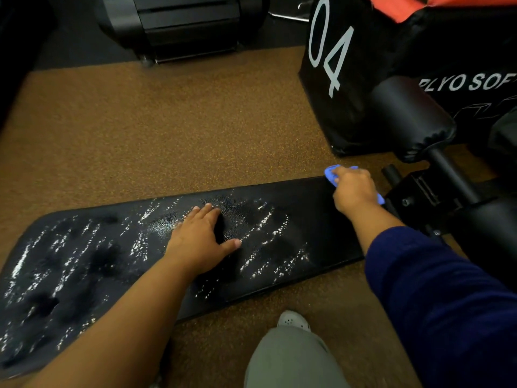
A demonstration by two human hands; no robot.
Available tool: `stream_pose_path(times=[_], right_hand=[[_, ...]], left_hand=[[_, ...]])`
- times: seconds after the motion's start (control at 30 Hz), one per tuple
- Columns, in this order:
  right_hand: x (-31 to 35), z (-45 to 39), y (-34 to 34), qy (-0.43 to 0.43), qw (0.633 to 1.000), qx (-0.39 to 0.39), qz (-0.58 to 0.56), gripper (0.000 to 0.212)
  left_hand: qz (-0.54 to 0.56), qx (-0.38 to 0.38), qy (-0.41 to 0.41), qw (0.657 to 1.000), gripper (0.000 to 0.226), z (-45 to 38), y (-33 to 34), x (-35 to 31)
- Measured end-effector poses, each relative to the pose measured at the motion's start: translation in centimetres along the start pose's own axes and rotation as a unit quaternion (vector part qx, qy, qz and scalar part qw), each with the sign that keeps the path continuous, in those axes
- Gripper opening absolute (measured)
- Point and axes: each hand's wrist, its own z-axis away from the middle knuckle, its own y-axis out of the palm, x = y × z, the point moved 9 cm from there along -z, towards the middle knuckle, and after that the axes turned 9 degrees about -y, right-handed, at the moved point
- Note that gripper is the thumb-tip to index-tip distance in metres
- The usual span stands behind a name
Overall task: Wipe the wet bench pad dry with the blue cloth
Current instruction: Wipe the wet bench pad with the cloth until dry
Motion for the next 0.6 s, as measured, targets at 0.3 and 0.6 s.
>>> stream_pose_path(times=[0.3,0.6], right_hand=[[15.4,2.2,1.4,-0.256,0.957,0.009,-0.133,0.031],[8.2,1.9,3.5,-0.114,0.982,-0.064,-0.135,0.039]], left_hand=[[-0.018,0.023,0.004,1.0,0.087,-0.3,0.6,-1.0],[-0.06,0.072,0.014,0.996,0.094,-0.8,0.8,-1.3]])
